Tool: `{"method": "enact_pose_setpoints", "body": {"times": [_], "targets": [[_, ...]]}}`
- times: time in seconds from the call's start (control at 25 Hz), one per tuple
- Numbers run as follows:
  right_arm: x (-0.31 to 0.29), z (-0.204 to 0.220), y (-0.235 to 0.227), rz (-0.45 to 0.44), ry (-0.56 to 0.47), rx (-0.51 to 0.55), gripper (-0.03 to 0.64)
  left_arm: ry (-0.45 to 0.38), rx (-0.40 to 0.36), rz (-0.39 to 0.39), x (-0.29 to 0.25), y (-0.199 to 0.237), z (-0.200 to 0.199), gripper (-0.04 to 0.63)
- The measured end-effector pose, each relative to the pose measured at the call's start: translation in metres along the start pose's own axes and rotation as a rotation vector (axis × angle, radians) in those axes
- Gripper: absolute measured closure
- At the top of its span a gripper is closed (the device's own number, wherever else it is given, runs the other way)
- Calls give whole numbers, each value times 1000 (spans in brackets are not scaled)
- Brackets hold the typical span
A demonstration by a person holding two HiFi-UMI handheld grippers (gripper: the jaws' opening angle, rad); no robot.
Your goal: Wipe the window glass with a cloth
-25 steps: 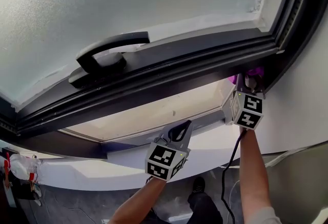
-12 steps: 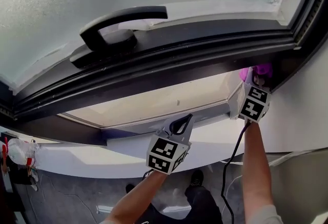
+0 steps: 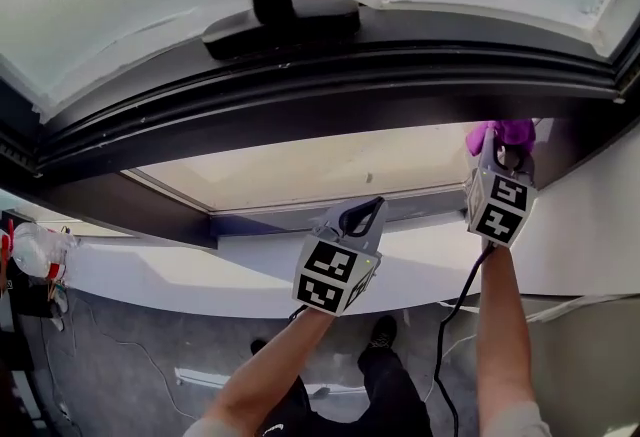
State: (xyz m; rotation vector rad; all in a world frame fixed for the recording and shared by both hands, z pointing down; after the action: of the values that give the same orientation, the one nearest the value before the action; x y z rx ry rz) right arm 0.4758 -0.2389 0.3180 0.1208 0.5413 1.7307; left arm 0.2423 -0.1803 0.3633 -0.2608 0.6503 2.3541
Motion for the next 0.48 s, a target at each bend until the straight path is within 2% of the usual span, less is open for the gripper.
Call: {"method": "enact_pose_setpoints", "body": {"times": [0.48], "targets": [[36,-62,152,-197,-84,0,514,-31,47,-130,112,79,6,595]]}}
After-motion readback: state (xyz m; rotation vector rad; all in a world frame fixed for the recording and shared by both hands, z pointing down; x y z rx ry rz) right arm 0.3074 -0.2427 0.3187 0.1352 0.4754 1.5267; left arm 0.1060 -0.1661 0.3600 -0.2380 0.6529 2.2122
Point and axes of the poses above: the fingertips, and each gripper's own axes: x backward along the fingers, y to its left, z out of its underside, the point moved 4 cm from there along x, backward along the fingers, and after that the axes turned 15 degrees about x, right-handed, at the moved point
